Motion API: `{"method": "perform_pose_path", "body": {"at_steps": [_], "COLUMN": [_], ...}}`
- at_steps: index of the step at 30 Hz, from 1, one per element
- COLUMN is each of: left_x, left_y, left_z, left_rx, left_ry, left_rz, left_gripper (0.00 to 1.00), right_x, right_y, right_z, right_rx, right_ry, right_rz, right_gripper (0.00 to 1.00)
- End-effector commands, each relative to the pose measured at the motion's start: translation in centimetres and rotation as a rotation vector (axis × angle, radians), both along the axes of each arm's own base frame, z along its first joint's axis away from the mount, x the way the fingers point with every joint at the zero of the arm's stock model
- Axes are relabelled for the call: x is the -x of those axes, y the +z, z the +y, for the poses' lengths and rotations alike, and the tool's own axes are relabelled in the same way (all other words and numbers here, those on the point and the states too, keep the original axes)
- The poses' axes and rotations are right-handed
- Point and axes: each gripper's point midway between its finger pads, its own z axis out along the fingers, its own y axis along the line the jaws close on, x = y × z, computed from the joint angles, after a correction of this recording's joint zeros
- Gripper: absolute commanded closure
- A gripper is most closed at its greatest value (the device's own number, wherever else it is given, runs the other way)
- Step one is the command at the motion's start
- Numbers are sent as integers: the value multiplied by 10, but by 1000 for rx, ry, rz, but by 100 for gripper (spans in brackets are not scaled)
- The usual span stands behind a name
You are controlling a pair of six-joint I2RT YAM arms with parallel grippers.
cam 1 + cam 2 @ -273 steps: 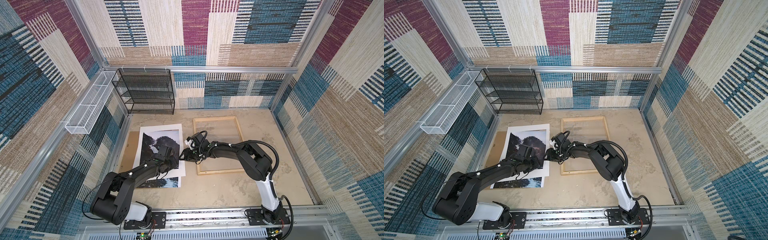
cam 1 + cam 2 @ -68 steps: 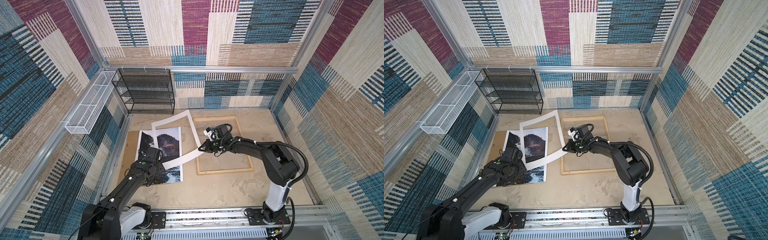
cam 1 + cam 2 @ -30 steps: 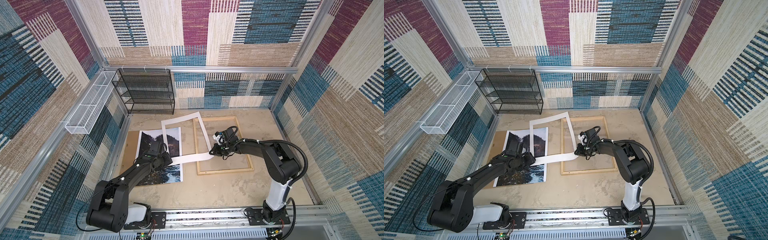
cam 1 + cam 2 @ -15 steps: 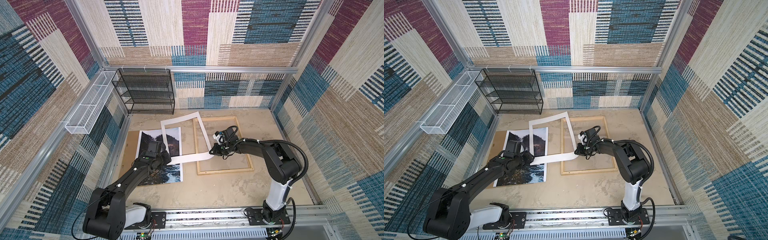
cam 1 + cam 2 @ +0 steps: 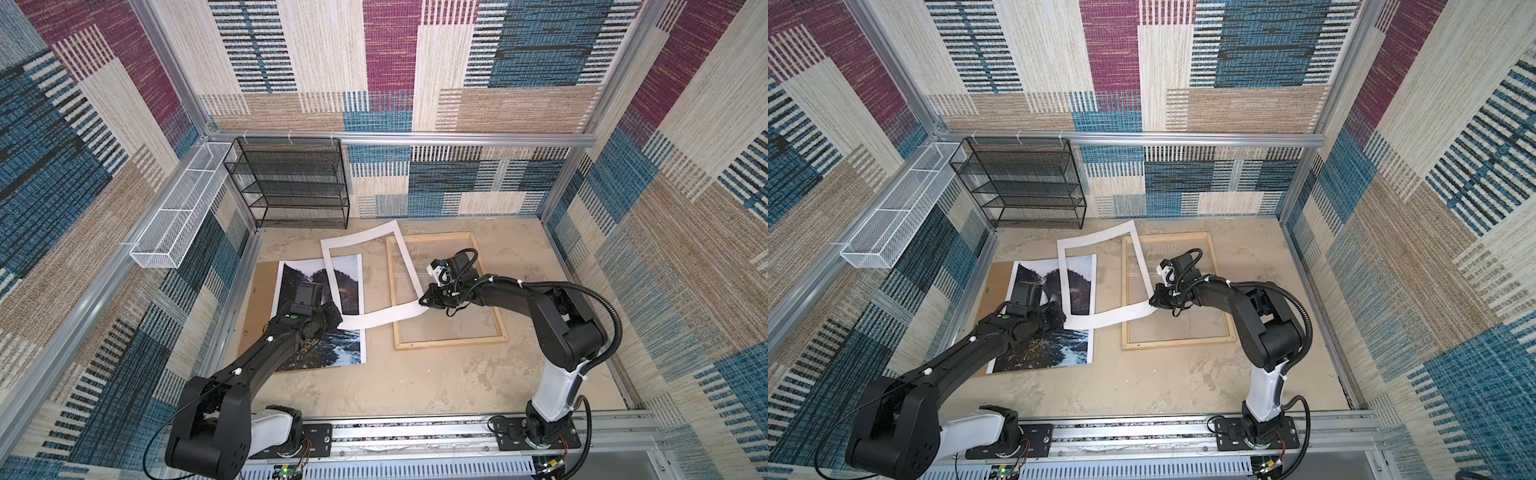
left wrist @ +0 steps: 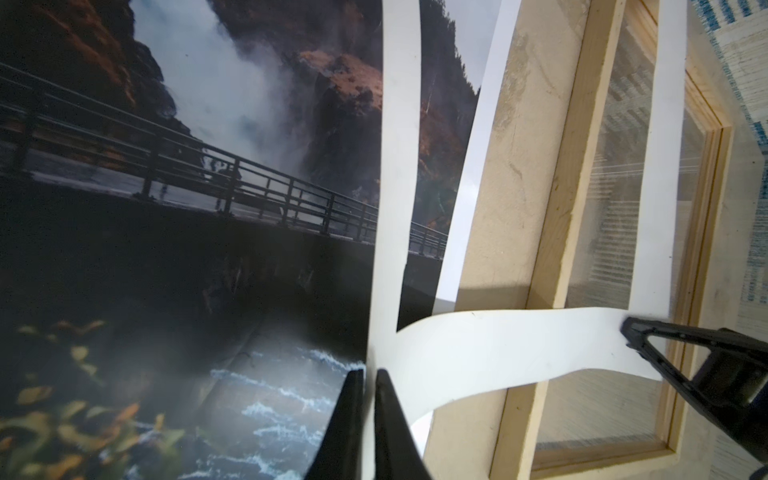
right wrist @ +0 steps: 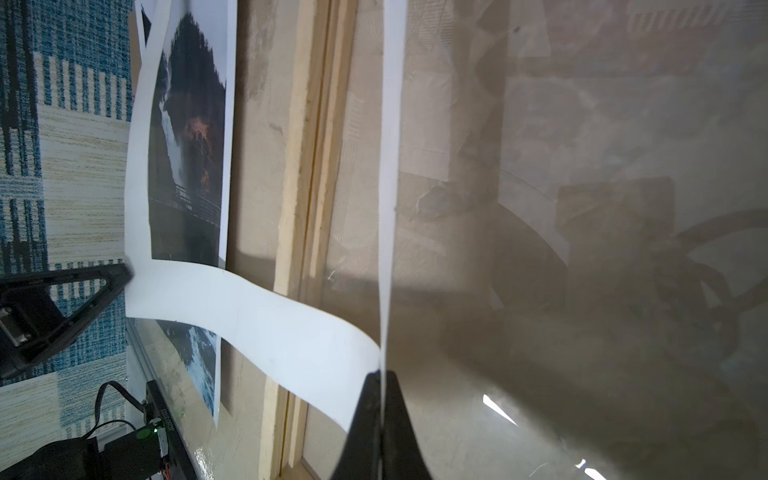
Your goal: Put the photo into the frame
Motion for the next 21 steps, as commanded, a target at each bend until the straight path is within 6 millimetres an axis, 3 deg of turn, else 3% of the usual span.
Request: {"method": "perform_pose_path", "body": {"at_steps": [1,5,15,21], "left_x": [-5,-7,-9,-12], "left_y": [6,11,26,30], "left_z": [-9,-12,-21,-27], "left_rx": [26,34,82,117], "left_ry": [-57,-73,-110,-113], "left_rz": [-43,-66,-129,-140], "left_gripper": [92,100,100,100], "right_x": [-3,-4,-8,-7], "right_y": [8,15,45,52], "right_z": [0,1,2,-5], "right_rx": [0,-5,-36,-22], "right_ry": [1,2,-8,-27], "right_rz": [-23,-38,-93,-95], "right_gripper": [100,100,100,100]}}
